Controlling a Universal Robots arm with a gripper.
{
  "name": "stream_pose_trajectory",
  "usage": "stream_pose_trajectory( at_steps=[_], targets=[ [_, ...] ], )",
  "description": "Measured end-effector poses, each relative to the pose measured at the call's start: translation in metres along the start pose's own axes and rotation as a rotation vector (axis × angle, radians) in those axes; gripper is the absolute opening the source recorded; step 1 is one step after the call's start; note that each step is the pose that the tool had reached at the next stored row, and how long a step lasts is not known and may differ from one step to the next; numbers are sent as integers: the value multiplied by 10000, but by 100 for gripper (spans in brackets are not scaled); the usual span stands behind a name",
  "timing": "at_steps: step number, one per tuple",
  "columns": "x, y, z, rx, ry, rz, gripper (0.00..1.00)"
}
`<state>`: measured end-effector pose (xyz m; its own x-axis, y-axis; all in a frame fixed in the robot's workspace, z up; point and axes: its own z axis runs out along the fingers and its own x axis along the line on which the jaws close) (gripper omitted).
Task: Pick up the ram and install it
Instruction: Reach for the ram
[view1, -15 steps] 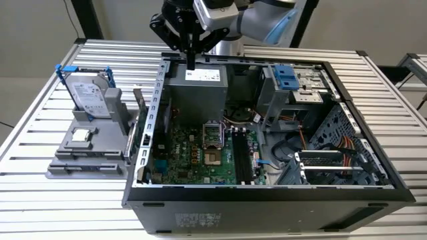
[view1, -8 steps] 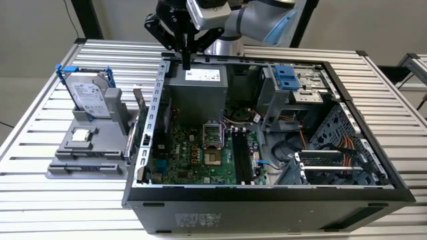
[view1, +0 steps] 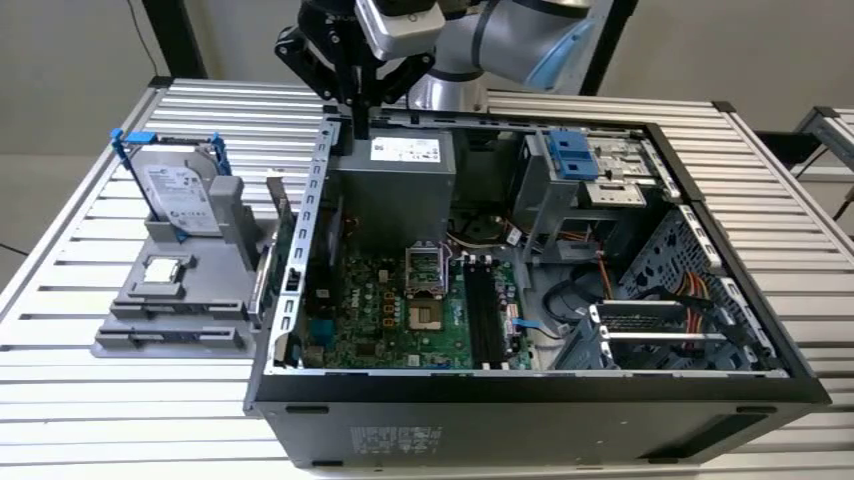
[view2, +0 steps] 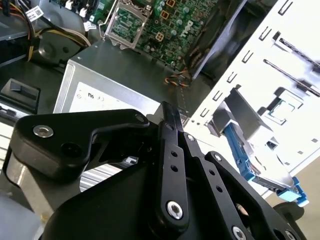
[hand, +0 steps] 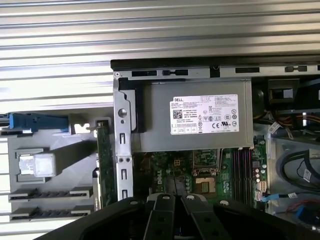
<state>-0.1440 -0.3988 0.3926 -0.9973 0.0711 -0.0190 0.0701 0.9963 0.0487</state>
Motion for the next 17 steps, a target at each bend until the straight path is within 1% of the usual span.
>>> stream_pose_trajectory(
  at_steps=[8, 17],
  targets=[
    [113, -8, -2, -1, -1, 0, 0],
    [207, -14, -4, -1, 0, 1, 0]
  ],
)
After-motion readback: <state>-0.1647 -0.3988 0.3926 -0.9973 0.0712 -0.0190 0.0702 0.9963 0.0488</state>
